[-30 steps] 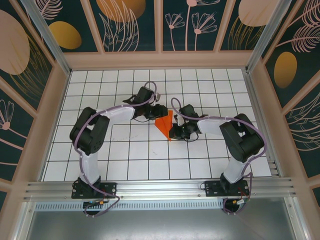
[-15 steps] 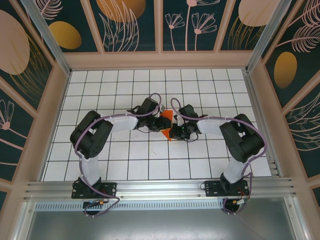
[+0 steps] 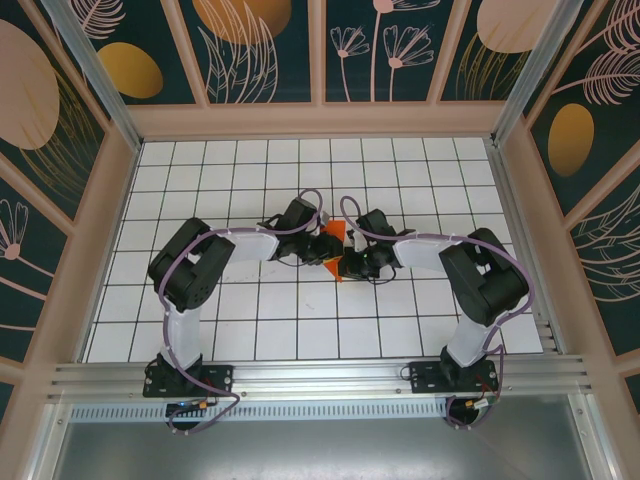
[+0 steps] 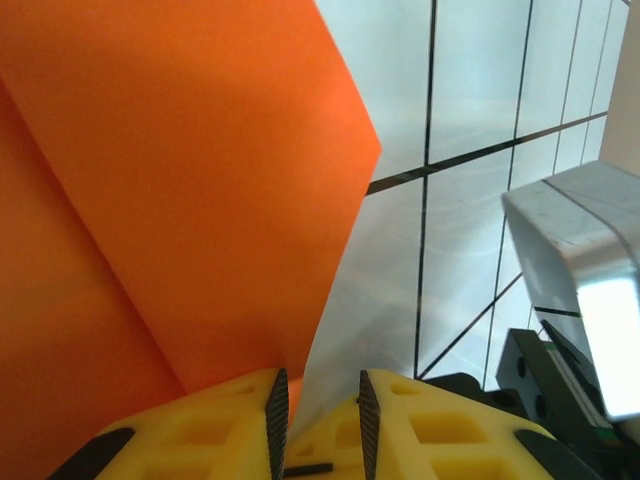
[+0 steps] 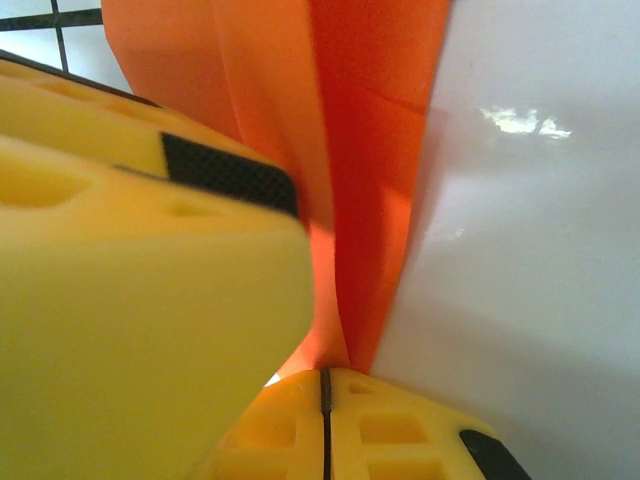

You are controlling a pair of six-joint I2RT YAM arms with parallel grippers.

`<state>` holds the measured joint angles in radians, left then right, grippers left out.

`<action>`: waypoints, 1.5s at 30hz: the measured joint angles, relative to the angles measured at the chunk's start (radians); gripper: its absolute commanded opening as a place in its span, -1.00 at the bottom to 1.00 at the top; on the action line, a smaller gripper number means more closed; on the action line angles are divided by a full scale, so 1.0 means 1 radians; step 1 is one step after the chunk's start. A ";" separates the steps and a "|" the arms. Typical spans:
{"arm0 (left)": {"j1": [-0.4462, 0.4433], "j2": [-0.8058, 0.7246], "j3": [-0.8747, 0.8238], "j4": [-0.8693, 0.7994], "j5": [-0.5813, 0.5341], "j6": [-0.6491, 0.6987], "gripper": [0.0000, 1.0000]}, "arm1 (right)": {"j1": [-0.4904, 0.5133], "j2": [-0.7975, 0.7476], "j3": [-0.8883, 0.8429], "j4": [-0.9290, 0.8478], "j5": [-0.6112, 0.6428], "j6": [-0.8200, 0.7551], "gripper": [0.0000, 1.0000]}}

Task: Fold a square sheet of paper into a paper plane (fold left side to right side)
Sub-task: Fourth fold the wing at the center of the table.

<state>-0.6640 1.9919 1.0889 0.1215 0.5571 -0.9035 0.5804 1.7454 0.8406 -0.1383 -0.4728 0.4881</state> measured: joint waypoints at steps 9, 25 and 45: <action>0.000 0.024 0.016 -0.022 -0.021 0.011 -0.42 | 0.007 0.000 0.009 -0.017 0.014 -0.003 -0.83; 0.044 0.097 0.161 -0.175 0.036 0.090 -0.40 | 0.024 0.003 0.017 0.003 0.061 -0.004 -0.83; 0.126 0.253 0.455 -0.348 0.019 0.160 -0.32 | 0.028 0.010 0.017 0.045 0.088 -0.003 -0.83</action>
<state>-0.5381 2.2448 1.5436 -0.2260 0.5758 -0.7437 0.6086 1.7554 0.8574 -0.0933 -0.3851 0.4847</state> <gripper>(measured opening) 0.333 0.086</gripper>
